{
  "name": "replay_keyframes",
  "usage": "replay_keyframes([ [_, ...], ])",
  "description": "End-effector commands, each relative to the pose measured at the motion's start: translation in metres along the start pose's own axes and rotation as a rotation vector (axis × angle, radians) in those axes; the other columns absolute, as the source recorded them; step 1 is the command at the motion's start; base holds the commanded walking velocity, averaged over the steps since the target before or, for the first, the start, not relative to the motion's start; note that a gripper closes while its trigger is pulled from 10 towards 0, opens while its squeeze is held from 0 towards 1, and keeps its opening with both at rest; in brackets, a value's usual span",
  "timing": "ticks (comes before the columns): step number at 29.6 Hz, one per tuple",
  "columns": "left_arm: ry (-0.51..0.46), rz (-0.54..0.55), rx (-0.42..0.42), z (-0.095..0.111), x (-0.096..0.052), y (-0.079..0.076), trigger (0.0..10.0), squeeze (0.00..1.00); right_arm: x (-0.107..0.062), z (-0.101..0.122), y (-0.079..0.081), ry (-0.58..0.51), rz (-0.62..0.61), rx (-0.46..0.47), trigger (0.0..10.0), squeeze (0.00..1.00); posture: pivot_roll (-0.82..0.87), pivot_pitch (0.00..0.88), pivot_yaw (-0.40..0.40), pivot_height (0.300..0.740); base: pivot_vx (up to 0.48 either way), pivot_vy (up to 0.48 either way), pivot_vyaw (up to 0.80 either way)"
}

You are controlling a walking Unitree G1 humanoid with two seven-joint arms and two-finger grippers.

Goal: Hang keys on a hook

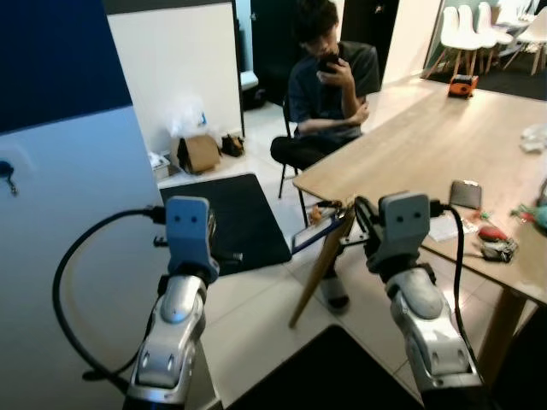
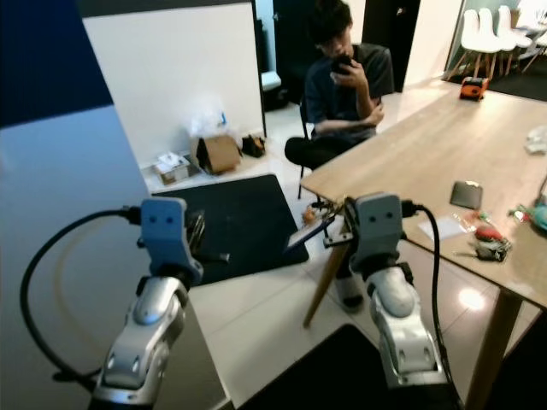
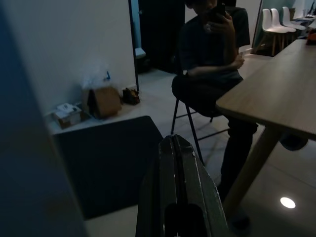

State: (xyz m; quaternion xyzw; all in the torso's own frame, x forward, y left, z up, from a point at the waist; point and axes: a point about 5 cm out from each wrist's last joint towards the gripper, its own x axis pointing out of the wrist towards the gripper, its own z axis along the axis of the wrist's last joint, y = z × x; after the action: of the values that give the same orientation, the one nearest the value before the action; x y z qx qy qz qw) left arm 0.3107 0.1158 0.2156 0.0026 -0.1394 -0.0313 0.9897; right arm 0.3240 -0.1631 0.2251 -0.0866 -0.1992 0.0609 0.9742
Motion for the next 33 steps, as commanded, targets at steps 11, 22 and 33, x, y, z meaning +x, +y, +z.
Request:
replay_keyframes([
  [11,0.014,0.019,0.012,-0.0027,-0.0010,0.0052,10.0,0.00,0.0002,0.0012,0.0061,-0.014,0.016,0.010,10.0,0.00,0.02,0.107,0.016,0.740,-0.258,0.000,0.46],
  [22,0.014,0.018,0.012,-0.0027,-0.0013,0.0051,10.0,0.00,-0.0001,0.0018,0.0065,-0.016,0.015,0.012,10.0,0.00,0.02,0.111,0.019,0.740,-0.253,0.000,0.46],
  [33,0.017,0.019,0.013,-0.0031,-0.0015,0.0050,10.0,0.00,0.0003,0.0021,0.0073,-0.018,0.017,0.015,10.0,0.00,0.02,0.112,0.020,0.740,-0.223,0.000,0.46],
])
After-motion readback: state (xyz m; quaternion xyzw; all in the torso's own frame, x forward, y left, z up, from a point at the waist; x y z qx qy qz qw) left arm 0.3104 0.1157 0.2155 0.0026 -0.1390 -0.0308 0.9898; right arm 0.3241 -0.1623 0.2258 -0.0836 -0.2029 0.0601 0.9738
